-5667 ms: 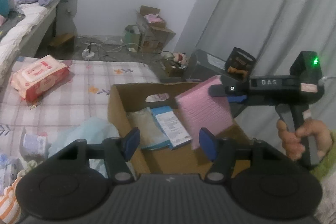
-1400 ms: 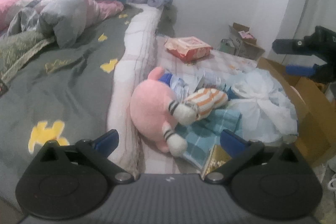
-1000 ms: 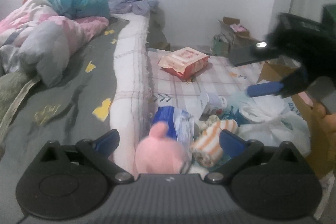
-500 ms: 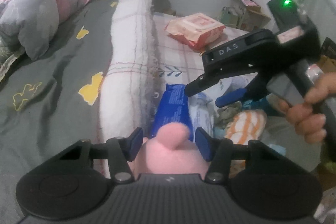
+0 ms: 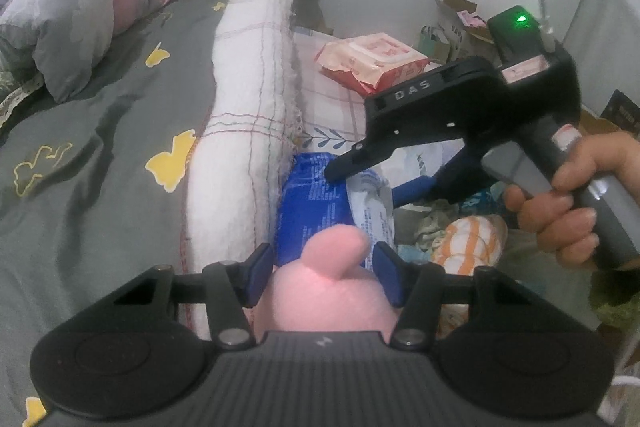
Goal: Organize soft objects
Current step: 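Move the right gripper to the blue diaper pack and grasp it, then lift the blue diaper pack with the right gripper and turn it upright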
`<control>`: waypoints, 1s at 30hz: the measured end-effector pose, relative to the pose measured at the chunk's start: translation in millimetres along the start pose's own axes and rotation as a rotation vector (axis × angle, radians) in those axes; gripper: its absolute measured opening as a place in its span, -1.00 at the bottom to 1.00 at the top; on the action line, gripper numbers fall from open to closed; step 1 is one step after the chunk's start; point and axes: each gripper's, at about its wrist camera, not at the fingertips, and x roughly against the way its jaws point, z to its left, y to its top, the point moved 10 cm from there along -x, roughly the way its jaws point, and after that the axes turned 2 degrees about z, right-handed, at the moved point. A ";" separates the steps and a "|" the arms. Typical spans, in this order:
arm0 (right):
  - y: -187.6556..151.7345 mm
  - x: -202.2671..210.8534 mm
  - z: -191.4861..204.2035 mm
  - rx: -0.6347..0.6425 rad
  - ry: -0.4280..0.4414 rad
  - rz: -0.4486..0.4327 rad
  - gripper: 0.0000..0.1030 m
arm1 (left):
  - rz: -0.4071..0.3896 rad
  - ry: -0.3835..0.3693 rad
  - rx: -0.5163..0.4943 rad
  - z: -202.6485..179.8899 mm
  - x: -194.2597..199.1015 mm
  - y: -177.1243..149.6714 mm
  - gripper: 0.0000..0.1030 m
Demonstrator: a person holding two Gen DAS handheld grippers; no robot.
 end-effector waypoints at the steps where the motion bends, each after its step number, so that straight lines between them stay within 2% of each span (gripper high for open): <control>1: -0.7 3.9 2.4 0.009 0.007 -0.012 0.20 | -0.003 -0.001 -0.002 0.3 0.4 0.0 0.09; 5: -3.5 27.3 14.0 0.018 0.068 -0.054 0.16 | -0.002 0.006 -0.009 2.1 0.3 -1.8 0.08; 7: -3.8 39.3 23.1 0.025 0.111 -0.075 0.00 | -0.001 0.000 -0.007 2.0 0.1 -2.0 0.13; 11: -3.1 49.9 33.4 0.023 0.158 -0.091 0.00 | -0.013 -0.015 -0.008 -0.7 3.0 0.3 0.24; 15: -6.1 50.9 37.4 0.005 0.195 -0.098 0.01 | -0.047 -0.031 -0.021 -6.4 10.6 6.2 0.44; 18: -10.6 52.4 43.3 -0.033 0.281 -0.070 0.01 | -0.071 -0.026 -0.042 -11.8 13.6 12.4 0.56; 24: -12.6 47.5 55.5 -0.030 0.310 -0.065 0.03 | -0.038 0.024 -0.076 -16.4 -0.1 22.5 0.56; 28: -12.4 46.9 62.3 -0.041 0.349 -0.056 0.03 | -0.017 0.033 -0.057 -12.6 -7.8 26.0 0.55; 30: -11.6 47.0 67.6 -0.036 0.362 -0.051 0.03 | -0.011 0.043 -0.053 -10.5 -10.7 28.8 0.48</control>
